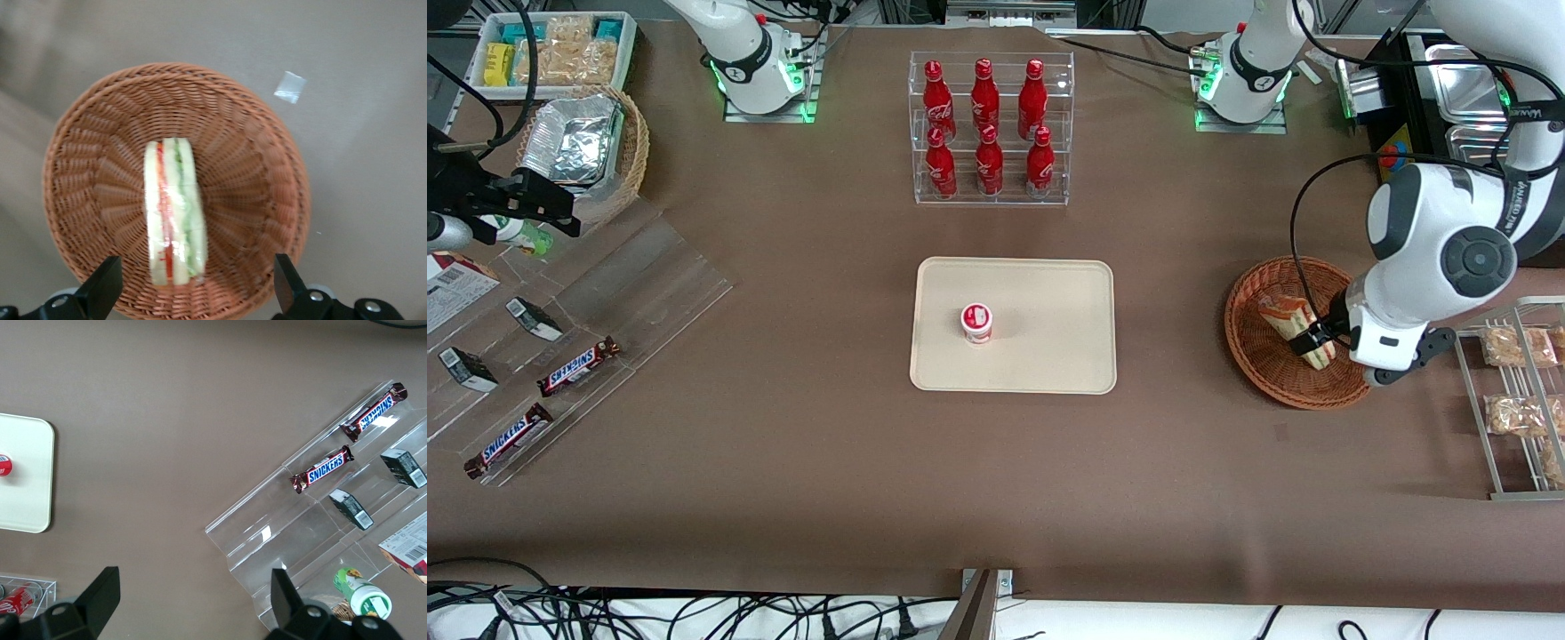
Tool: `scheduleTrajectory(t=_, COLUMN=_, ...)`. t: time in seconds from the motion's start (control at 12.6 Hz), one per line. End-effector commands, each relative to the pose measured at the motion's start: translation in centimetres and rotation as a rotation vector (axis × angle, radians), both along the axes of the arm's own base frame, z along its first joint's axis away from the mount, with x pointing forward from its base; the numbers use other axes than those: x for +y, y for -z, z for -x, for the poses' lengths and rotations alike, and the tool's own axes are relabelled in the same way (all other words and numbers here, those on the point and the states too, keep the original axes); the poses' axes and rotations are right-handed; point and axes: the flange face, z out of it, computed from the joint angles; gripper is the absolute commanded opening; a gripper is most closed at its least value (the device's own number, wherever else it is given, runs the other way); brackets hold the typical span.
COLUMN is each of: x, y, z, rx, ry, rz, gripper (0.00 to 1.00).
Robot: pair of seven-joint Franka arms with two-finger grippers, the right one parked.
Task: Place sandwich from basket to tray
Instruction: 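Move the left gripper over the wrapped sandwich in the wicker basket, then lower the left gripper and close it on the sandwich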
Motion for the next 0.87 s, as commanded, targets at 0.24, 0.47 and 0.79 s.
scheduleTrajectory(t=0.24, x=-0.5, y=2.2, z=3.4, rx=-0.099, ry=-0.045, rz=-0.088, gripper=1.00)
scheduleTrajectory(t=0.47, x=-1.2, y=3.5, z=4.2, rx=-0.123, ry=-0.038, rz=-0.123, gripper=1.00)
scheduleTrajectory(t=0.79, x=-0.8, y=6.2, z=4.3, rx=-0.145, ry=-0.037, rz=-0.173, gripper=1.00)
